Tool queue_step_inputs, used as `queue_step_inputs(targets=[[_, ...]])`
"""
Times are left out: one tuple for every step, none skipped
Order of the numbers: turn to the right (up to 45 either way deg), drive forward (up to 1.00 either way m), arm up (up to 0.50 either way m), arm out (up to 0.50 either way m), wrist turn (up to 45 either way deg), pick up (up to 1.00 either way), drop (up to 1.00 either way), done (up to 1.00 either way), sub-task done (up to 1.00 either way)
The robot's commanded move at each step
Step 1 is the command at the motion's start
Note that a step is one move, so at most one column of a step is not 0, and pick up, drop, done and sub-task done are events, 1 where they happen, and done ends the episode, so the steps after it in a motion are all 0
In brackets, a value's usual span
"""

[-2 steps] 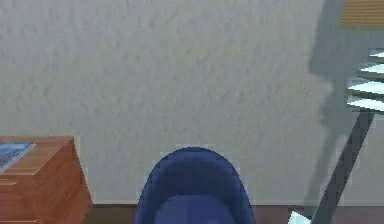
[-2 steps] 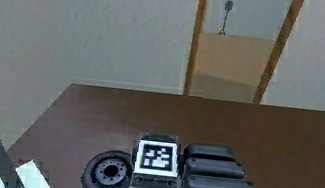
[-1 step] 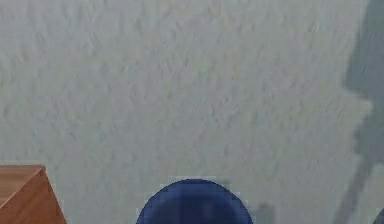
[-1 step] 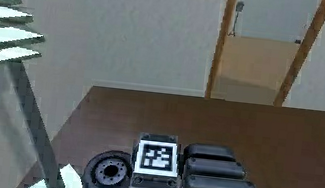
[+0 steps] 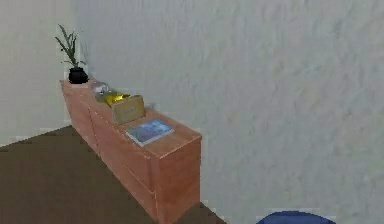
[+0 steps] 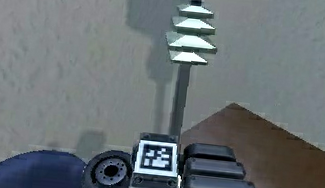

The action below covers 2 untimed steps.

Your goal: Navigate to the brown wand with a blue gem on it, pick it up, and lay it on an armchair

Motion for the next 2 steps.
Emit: queue_step_inputs(targets=[[-30.0, 0.00, 0.00, 0.00, 0.0, 0.00, 0.00, 0.00, 0.00], [0.0, 0.00, 0.00, 0.18, 0.0, 0.00, 0.00, 0.00, 0.00]])
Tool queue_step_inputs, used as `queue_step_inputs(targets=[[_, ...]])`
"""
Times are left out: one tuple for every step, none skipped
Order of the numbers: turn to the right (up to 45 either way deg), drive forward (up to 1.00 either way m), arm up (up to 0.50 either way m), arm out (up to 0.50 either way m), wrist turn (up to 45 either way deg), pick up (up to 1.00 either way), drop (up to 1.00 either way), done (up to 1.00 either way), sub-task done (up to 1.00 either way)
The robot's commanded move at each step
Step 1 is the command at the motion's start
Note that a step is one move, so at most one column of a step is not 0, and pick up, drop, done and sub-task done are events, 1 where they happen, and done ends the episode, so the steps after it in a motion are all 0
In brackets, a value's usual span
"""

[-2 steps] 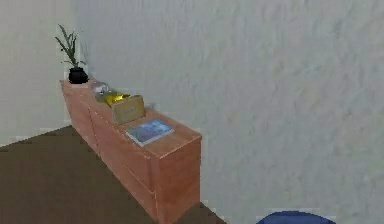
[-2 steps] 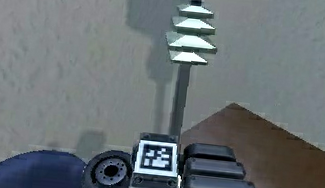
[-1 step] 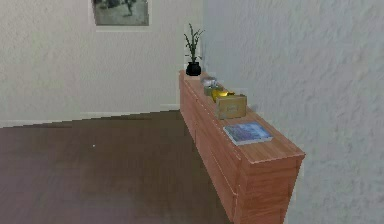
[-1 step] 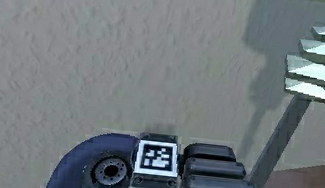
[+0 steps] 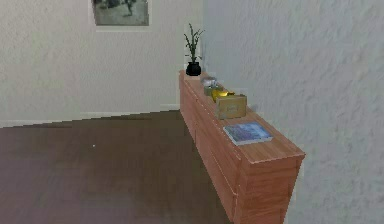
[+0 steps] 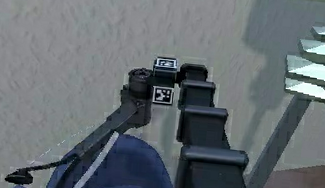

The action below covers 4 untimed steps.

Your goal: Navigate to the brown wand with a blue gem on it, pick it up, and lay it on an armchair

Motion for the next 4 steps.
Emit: queue_step_inputs(targets=[[0.0, 0.00, 0.00, 0.00, 45.0, 0.00, 0.00, 0.00, 0.00], [0.0, 0.00, 0.00, 0.00, 45.0, 0.00, 0.00, 0.00, 0.00], [0.0, 0.00, 0.00, 0.00, 9.0, 0.00, 0.00, 0.00, 0.00], [0.0, 0.00, -0.46, 0.00, 0.0, 0.00, 0.00, 0.00, 0.00]])
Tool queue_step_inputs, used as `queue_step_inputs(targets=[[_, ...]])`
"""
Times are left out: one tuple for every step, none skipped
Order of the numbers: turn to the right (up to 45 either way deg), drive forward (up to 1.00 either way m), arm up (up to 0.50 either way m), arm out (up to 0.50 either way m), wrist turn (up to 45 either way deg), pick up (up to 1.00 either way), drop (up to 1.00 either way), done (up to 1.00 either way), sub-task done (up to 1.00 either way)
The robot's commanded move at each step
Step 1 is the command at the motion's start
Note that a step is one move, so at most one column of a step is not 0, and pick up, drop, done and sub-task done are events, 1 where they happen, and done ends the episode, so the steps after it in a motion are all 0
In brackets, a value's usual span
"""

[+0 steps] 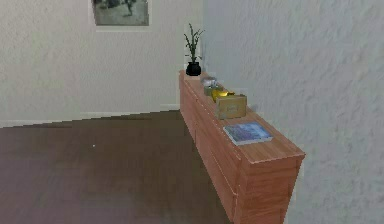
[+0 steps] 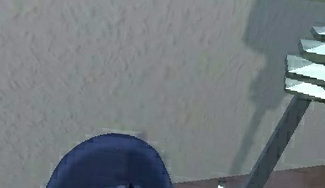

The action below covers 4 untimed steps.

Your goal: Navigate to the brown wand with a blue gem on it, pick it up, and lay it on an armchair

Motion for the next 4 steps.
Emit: queue_step_inputs(targets=[[0.0, 0.00, -0.32, 0.00, 0.0, 0.00, 0.00, 0.00, 0.00], [0.0, 0.00, 0.00, 0.00, 0.0, 0.00, 1.00, 0.00, 0.00], [0.0, 0.00, 0.10, 0.00, 0.0, 0.00, 0.00, 0.00, 0.00], [0.0, 0.00, 0.00, -0.08, 0.0, 0.00, 0.00, 0.00, 0.00]])
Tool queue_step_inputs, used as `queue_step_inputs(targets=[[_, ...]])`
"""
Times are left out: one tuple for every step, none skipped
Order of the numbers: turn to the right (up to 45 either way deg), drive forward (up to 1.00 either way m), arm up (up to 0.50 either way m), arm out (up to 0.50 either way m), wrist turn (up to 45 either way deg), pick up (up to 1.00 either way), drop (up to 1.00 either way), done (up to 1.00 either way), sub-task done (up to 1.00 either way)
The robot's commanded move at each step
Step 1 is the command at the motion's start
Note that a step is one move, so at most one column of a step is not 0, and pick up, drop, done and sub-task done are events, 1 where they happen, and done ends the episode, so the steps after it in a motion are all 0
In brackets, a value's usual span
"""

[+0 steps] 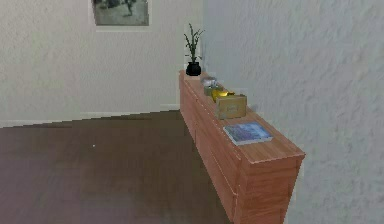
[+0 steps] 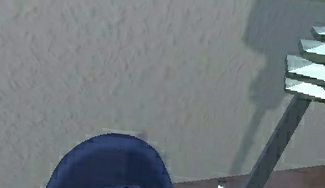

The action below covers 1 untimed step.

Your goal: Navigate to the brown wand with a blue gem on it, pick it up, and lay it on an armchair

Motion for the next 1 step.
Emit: queue_step_inputs(targets=[[0.0, 0.00, 0.00, 0.00, 0.0, 0.00, 0.00, 1.00, 0.00]])
